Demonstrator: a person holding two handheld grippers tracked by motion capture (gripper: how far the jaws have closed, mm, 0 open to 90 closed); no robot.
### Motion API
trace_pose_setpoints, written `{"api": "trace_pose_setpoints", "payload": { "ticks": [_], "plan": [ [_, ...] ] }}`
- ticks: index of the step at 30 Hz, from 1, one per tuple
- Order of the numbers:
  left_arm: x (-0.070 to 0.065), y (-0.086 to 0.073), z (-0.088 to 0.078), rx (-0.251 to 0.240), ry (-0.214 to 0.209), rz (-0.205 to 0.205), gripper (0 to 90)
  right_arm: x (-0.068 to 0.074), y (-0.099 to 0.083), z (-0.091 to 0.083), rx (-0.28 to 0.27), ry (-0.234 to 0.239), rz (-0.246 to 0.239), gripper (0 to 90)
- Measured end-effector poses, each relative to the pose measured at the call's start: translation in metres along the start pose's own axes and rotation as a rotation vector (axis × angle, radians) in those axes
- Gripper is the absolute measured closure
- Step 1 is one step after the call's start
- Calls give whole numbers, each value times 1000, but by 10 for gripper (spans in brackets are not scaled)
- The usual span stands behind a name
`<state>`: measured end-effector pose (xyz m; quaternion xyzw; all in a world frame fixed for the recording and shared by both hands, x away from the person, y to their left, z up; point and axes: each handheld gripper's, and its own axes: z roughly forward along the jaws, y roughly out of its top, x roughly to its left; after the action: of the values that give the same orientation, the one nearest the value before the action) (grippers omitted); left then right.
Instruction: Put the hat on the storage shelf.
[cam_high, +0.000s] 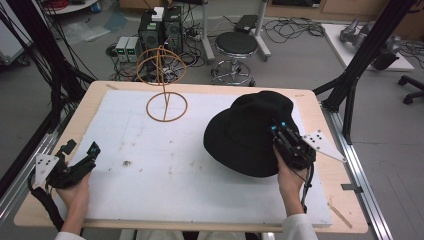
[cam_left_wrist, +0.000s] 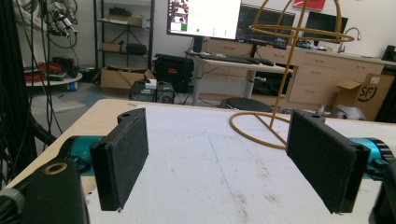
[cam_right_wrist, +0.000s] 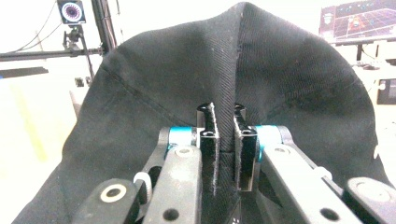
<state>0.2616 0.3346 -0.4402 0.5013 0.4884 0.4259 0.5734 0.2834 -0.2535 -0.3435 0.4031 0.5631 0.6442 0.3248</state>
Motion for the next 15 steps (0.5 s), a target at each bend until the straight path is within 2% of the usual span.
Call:
{"api": "trace_pose_setpoints", "payload": {
  "ticks": [3, 9, 15],
  "plan": [
    [-1, 0, 1, 3, -6, 1, 213, 3, 2, 6, -9, 15, 9, 848],
    [0, 0, 1, 4, -7, -2, 213, 11, 8, 20, 0, 10, -14, 854],
    [0, 0, 0, -4, -6, -8, 214, 23, 21, 40, -14, 43, -31, 857]
  ]
}}
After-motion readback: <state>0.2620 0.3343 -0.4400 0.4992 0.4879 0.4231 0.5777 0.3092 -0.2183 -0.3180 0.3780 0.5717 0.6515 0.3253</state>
